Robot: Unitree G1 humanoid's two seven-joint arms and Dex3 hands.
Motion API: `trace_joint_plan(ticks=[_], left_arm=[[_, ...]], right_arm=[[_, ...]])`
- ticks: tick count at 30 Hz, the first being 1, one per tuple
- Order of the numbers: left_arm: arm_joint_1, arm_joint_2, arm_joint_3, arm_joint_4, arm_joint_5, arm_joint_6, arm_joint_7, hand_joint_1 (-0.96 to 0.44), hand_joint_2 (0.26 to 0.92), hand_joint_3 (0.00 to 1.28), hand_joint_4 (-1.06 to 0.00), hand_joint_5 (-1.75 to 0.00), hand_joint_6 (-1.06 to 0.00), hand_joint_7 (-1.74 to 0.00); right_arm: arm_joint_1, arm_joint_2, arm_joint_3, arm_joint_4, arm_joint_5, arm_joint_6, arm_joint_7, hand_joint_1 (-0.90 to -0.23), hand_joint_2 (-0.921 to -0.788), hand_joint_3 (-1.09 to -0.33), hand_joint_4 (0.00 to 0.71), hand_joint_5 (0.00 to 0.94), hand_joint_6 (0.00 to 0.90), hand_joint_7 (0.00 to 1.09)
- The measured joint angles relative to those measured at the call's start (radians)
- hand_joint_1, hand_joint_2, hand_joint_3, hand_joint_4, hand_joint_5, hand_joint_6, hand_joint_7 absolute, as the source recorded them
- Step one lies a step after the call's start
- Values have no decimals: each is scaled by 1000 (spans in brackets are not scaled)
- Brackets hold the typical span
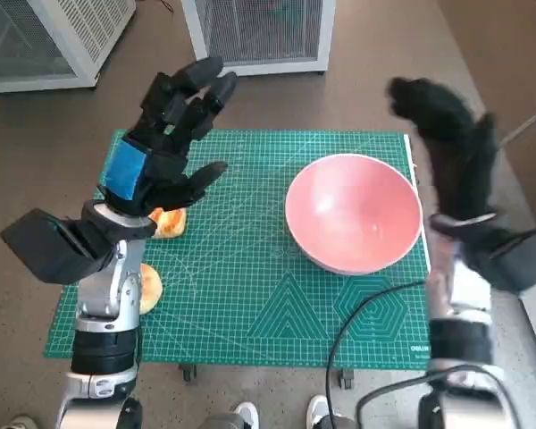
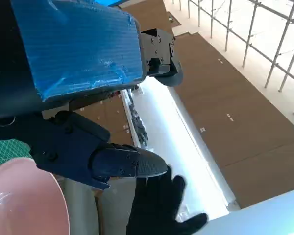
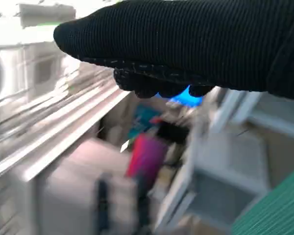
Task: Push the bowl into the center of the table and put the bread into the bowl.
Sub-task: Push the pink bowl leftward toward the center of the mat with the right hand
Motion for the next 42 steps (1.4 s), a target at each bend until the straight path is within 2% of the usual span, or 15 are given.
trace_joint_plan(ticks=[7, 10, 14, 19, 25, 31, 42], left_arm=[[1, 0, -1, 0, 10, -10, 4, -517, 921, 278, -267, 0, -12, -668], [1, 0, -2, 0, 14, -13, 7, -518, 921, 278, -266, 0, -11, -667], [5, 0, -2, 0, 15, -15, 12, -519, 921, 278, -266, 0, -11, -667], [12, -1, -1, -3, 14, -17, 12, -520, 921, 278, -266, 0, -12, -666], [20, 0, 0, -4, 15, -23, 13, -520, 921, 276, -267, -1, -14, -664], [21, 1, 0, -5, 29, -29, 16, -516, 921, 275, -266, 0, -17, -661], [31, 4, 1, -21, 36, -27, 16, -523, 921, 276, -262, 0, -21, -654]], right_arm=[[-65, -53, -25, 251, -77, -23, -168, -614, -921, -700, 204, 0, 158, 275], [-71, -64, -31, 328, -101, -18, -234, -598, -921, -718, 198, 0, 157, 264], [-70, -65, -36, 396, -121, 9, -289, -578, -921, -736, 182, 0, 164, 254], [-70, -65, -47, 442, -127, 68, -299, -582, -921, -743, 168, 0, 173, 243], [-60, -54, -71, 464, -120, 140, -278, -602, -921, -741, 159, 0, 182, 229], [-46, -20, -81, 473, -121, 183, -272, -597, -921, -743, 164, 3, 197, 218], [-39, 47, -75, 475, -131, 227, -281, -598, -921, -755, 175, 6, 211, 196]])
